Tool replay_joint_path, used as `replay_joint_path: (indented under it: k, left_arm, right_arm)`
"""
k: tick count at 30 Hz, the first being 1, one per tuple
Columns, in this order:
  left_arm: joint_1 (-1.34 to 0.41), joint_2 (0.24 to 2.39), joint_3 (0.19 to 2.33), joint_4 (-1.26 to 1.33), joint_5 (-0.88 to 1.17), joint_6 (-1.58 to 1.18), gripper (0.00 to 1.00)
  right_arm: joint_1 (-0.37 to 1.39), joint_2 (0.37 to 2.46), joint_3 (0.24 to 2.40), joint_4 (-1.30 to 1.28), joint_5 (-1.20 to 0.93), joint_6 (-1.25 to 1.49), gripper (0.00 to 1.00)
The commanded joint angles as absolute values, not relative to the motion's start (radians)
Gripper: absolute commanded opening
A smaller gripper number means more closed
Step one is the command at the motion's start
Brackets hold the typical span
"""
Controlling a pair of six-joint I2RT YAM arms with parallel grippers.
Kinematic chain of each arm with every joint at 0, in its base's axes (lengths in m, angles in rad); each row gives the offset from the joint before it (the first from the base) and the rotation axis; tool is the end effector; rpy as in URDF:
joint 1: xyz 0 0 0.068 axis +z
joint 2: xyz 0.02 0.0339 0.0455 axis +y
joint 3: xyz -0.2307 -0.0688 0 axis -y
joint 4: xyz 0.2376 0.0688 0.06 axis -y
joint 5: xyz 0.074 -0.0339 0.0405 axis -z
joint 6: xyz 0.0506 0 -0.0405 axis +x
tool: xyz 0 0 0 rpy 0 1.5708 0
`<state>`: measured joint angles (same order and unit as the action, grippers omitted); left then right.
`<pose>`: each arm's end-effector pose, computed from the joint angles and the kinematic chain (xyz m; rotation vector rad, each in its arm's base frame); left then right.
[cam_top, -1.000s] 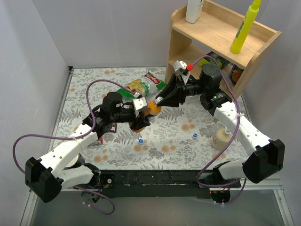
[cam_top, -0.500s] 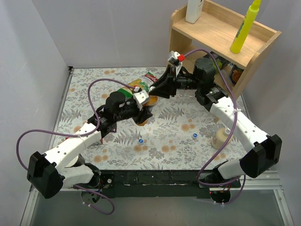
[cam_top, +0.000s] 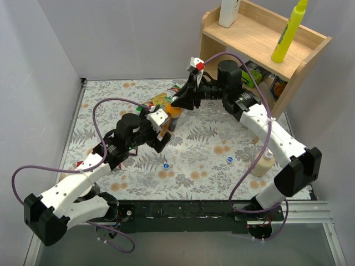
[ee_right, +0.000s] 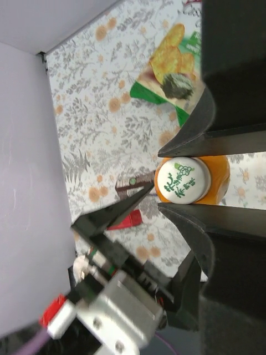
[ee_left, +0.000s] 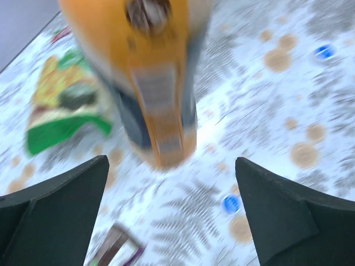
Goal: Screw on the bottle caps
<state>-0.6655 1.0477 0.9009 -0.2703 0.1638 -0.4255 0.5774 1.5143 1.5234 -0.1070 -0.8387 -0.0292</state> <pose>0.2009 -0.1682 0.2877 0.3602 2.0568 -0.8503 0.2738 0.2233 0.3955 -1.1156 1.3589 1.0996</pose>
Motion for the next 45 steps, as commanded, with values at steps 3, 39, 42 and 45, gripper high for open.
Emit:
replay_joint_path:
  k: [3, 39, 42, 45]
  left_arm:
    - [-0.578, 0.884, 0.887, -0.670, -0.063, -0.240, 0.98]
    - [-0.431, 0.583, 0.761, -0.977, -0.012, -0.307, 0.98]
    - [-0.428, 0.584, 0.756, -0.969, -0.003, -0.310, 0.98]
    - [-0.425, 0.584, 0.755, -0.968, -0.002, -0.311, 0.98]
  right_arm:
    - [0.598, 1.727, 1.767, -0.146, -0.776, -0.152, 0.01]
    - [0.784, 2.115, 2.000, -0.129, -0.620, -0.224, 0.26]
    - [0.787, 2.115, 1.997, -0.129, -0.614, -0.225, 0.33]
    - [0.787, 2.114, 1.997, -0.130, -0.611, -0.225, 0.37]
